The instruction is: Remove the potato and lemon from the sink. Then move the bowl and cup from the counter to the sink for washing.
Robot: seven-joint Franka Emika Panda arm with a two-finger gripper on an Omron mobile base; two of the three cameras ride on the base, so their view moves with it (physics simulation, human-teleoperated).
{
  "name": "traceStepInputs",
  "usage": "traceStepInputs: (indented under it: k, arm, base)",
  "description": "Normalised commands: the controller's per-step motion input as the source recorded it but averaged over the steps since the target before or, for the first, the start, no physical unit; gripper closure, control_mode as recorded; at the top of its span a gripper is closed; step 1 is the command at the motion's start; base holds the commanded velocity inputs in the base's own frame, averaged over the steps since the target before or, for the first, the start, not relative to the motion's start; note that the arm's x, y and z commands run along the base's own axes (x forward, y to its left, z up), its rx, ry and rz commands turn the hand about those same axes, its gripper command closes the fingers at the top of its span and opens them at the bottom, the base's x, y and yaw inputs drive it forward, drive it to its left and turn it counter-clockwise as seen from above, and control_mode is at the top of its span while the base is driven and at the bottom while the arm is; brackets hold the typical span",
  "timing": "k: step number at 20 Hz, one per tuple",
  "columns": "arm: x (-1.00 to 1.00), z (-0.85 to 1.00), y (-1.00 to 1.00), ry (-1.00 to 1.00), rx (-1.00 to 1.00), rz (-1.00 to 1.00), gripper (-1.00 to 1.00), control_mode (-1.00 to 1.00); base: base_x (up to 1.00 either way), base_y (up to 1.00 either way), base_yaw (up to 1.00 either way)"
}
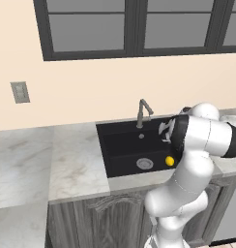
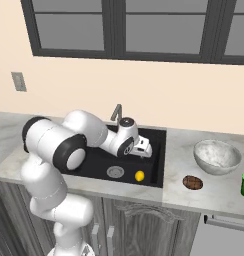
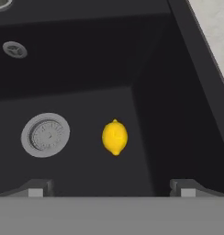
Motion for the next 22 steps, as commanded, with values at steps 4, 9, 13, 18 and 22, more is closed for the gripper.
traceStepInputs:
  k: [4, 9, 13, 18, 22]
  arm:
    - [0.07, -0.12, 0.00, 0.01, 0.00, 0.00, -1.00, -1.00]
    - [0.06, -0.14, 0.00, 0.01, 0.00, 0.00, -1.00, -1.00]
    - [0.05, -0.15, 0.00, 0.02, 0.00, 0.00, -1.00, -1.00]
    - [0.04, -0.16, -0.01, 0.04, 0.00, -0.01, -1.00, -1.00]
    - [0.06, -0.16, -0.01, 0.04, 0.00, -0.01, -1.00, -1.00]
  base:
    - [0.00, 0.00, 0.00]
    - [0.00, 0.00, 0.00]
    - [0.00, 0.00, 0.00]
    - [0.00, 0.00, 0.00]
    - [0.00, 0.00, 0.00]
